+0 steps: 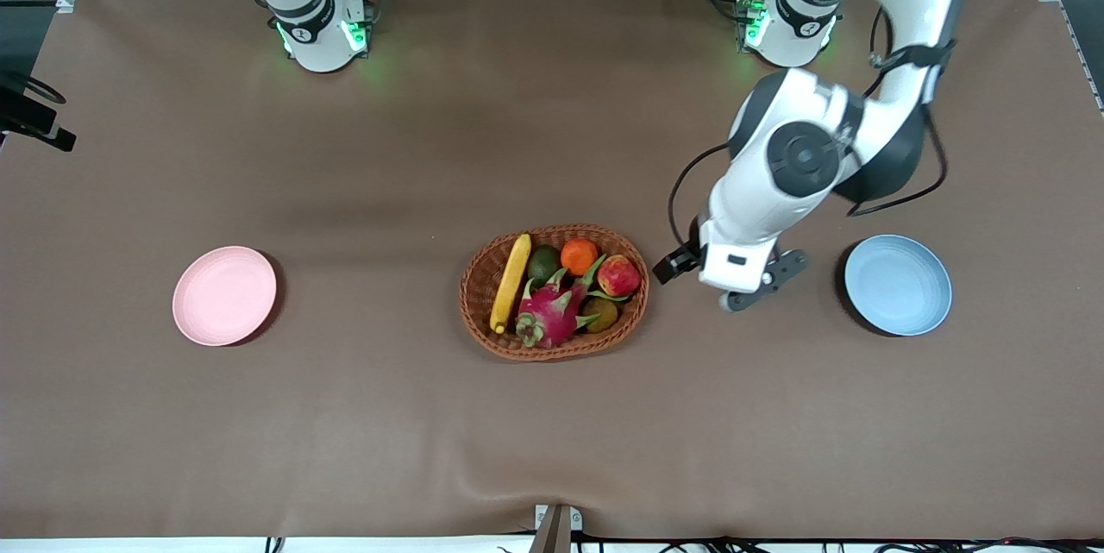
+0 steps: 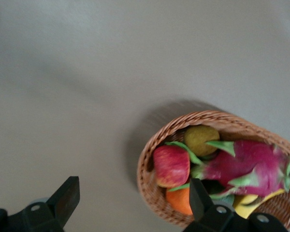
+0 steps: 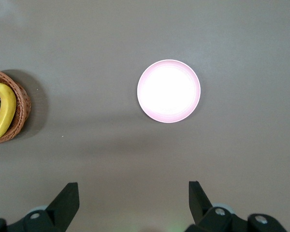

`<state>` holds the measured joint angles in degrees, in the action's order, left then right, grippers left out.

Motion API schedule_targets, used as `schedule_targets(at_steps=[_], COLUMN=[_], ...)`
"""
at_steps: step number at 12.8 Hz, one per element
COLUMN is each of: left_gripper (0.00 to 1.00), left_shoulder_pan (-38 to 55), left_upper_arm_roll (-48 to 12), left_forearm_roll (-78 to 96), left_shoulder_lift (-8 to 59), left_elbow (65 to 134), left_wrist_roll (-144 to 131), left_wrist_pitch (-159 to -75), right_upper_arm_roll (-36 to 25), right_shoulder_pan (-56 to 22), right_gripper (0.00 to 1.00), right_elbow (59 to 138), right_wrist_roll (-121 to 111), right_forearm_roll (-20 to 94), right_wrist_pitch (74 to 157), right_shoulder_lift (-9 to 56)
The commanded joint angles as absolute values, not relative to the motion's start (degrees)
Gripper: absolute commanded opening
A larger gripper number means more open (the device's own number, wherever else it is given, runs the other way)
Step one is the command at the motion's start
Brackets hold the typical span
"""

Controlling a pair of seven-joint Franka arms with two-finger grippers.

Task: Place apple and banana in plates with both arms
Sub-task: 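Lower the left gripper and grasp the red apple in the basket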

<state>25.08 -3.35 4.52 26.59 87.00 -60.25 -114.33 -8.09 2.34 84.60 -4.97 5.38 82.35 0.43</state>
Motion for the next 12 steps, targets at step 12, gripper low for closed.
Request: schedule_targets(at_steps=[12], left_gripper=[1.00], left_shoulder_pan=[31.9], left_upper_arm_roll=[-2.6], left_forearm_roll=[4.2], left_shoulder_lift=[39.6], left_elbow=[86.0], left_wrist_roll=[-71.4], left_wrist_pitch=[-127.8], right_upper_arm_roll=[-7.8], right_shoulder_pan=[6.2], right_gripper=[1.00], right_elbow=[83.6], right_wrist_roll=[-5.1], right_forearm_roll=[8.0], right_wrist_pitch=[77.9], right_shoulder_lift=[0.3])
